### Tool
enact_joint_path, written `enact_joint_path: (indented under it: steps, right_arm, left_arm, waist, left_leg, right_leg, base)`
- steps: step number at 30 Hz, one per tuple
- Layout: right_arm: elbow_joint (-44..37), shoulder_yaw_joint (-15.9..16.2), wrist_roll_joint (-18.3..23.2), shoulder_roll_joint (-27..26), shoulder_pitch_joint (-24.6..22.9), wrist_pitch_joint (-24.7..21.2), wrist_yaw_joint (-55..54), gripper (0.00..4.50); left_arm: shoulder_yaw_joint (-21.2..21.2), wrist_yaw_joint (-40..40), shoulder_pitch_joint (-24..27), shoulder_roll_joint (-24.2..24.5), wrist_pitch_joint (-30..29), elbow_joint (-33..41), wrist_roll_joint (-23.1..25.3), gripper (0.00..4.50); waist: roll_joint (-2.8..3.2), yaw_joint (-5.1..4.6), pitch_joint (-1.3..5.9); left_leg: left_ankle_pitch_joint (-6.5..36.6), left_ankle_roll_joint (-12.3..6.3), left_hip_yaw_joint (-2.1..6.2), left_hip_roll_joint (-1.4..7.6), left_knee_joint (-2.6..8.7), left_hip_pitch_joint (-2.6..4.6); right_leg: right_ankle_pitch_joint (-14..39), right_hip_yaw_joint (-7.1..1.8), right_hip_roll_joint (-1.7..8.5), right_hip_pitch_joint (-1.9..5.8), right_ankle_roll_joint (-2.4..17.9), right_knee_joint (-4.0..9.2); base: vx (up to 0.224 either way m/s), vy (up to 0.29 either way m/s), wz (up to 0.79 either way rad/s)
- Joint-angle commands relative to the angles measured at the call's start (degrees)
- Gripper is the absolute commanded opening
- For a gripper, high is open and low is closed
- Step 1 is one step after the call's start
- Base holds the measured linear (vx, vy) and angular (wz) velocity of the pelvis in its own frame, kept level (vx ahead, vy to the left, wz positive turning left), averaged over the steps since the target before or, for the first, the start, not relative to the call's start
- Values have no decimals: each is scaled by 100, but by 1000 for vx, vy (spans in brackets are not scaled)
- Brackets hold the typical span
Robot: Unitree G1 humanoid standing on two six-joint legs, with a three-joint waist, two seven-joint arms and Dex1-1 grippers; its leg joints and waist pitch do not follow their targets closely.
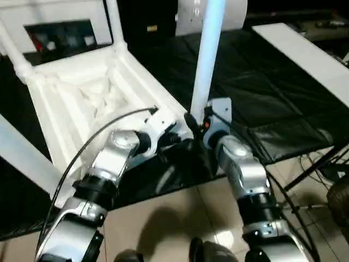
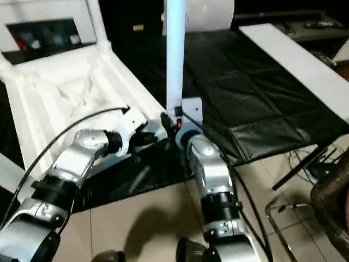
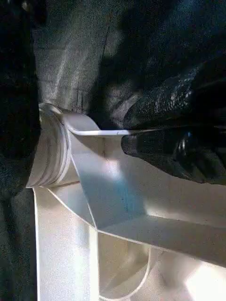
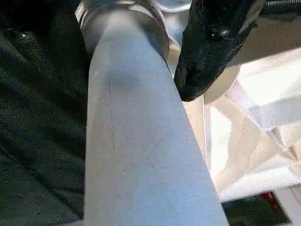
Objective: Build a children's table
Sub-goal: Rotate leg to tighten
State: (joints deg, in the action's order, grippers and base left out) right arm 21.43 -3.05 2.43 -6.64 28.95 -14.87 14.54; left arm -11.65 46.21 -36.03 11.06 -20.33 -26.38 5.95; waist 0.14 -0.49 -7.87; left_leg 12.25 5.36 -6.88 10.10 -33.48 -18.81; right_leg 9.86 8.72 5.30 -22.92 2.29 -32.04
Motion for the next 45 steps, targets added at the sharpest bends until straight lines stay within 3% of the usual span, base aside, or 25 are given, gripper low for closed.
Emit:
enact_joint_path:
  steps: [1,2,3,4,5,6,7,10,11,12,14,19,24,25,29,34,39,45]
  right_arm:
    - [33,587,282,-260,-58,-15,782,327]
    - [-31,575,333,-119,-103,28,964,334]
    - [-118,585,370,117,-167,82,1238,355]
    - [-118,585,370,117,-167,82,1238,355]
    - [-285,615,489,721,-303,247,2022,366]
    - [-305,614,499,854,-324,299,2192,372]
    - [-351,585,549,1200,-362,397,2629,372]
    - [-370,528,622,1507,-366,473,3030,406]
    - [-384,480,720,1863,-330,538,3527,409]
    - [-380,456,777,2111,-297,601,3892,416]
    - [-401,485,873,2365,-267,590,4373,416]
    - [-446,737,1149,2865,-223,613,5474,416]
    - [-266,1048,1214,3149,-79,590,6429,369]
    - [-212,1107,1219,3179,-36,604,6574,357]
    - [-43,1255,1242,3205,122,596,6887,324]
    - [79,1414,1250,3234,259,561,7211,280]
    - [136,1515,1246,3278,311,501,7444,235]
    - [34,1535,1339,3256,255,290,7491,207]
  left_arm:
    - [-278,107,-35,-251,181,145,-180,0]
    - [-279,167,0,-194,222,175,-189,0]
    - [-298,290,56,-96,271,225,-202,0]
    - [-298,290,56,-96,271,225,-202,0]
    - [-345,673,189,144,474,335,-258,0]
    - [-354,758,217,198,494,362,-269,0]
    - [-406,1021,289,369,660,416,-283,0]
    - [-490,1305,350,555,865,458,-273,0]
    - [-606,1713,422,814,1113,487,-262,0]
    - [-674,1996,470,984,1251,507,-266,0]
    - [-708,2298,496,1121,1336,536,-329,0]
    - [-873,2942,498,1417,1538,583,-467,0]
    - [-1009,3498,386,1574,1795,501,-560,0]
    - [-1031,3579,358,1575,1834,490,-584,0]
    - [-1089,3724,265,1535,1905,441,-615,0]
    - [-1122,3780,178,1489,1984,344,-618,0]
    - [-1112,3792,151,1484,2043,284,-597,0]
    - [-1057,3659,163,1464,1951,241,-636,0]
  waist:
    - [-34,12,345]
    - [-2,14,364]
    - [-8,9,371]
    - [-9,18,376]
    - [-26,34,401]
    - [-39,46,408]
    - [-46,67,420]
    - [-30,118,473]
    - [-29,134,498]
    - [-64,174,542]
    - [-36,252,557]
    - [-36,314,570]
    - [-58,397,546]
    - [-83,411,537]
    - [-92,448,540]
    - [-114,502,583]
    - [-124,528,621]
    - [-121,539,602]
  left_leg:
    - [1370,-351,14,202,469,-100]
    - [1203,-416,19,242,477,-120]
    - [1097,-476,15,263,478,-145]
    - [1089,-520,3,261,470,-133]
    - [1054,-647,-34,246,442,-115]
    - [960,-696,-48,240,428,-126]
    - [847,-785,-71,242,419,-112]
    - [505,-895,-125,236,384,-126]
    - [228,-942,-152,242,366,-160]
    - [19,-1028,-169,228,333,-170]
    - [-399,-1230,-190,254,299,-151]
    - [-507,-1470,-180,298,264,-175]
    - [-19,-1166,-196,307,277,-183]
    - [127,-1005,-196,309,287,-180]
    - [278,-813,-209,292,289,-168]
    - [86,-834,-221,292,276,-179]
    - [-177,-965,-223,289,249,-197]
    - [-20,-869,-225,284,261,-194]
  right_leg:
    - [2755,-379,409,327,528,497]
    - [2422,-418,414,323,663,448]
    - [2095,-433,408,335,787,409]
    - [2014,-436,408,334,823,412]
    - [1957,-453,408,329,928,410]
    - [1924,-465,408,350,932,402]
    - [1935,-482,403,319,973,406]
    - [1690,-505,399,326,1100,348]
    - [1352,-503,390,348,1178,287]
    - [1001,-505,361,355,1213,230]
    - [357,-509,346,317,1411,117]
    - [240,-469,342,316,1529,72]
    - [1117,-457,358,305,1323,164]
    - [1382,-471,362,294,1232,187]
    - [1727,-492,361,283,1085,224]
    - [1426,-514,341,288,1105,159]
    - [936,-521,335,296,1249,92]
    - [1182,-517,327,296,1183,124]
  base:
    - [0,0,0]
    - [0,0,0]
    - [0,0,0]
    - [0,0,0]
    - [0,0,0]
    - [0,0,0]
    - [0,0,0]
    - [16,-18,2]
    - [0,0,0]
    - [0,0,0]
    - [0,0,0]
    - [0,0,0]
    - [0,0,0]
    - [0,0,0]
    - [0,0,0]
    - [0,0,0]
    - [0,0,0]
    - [0,0,0]
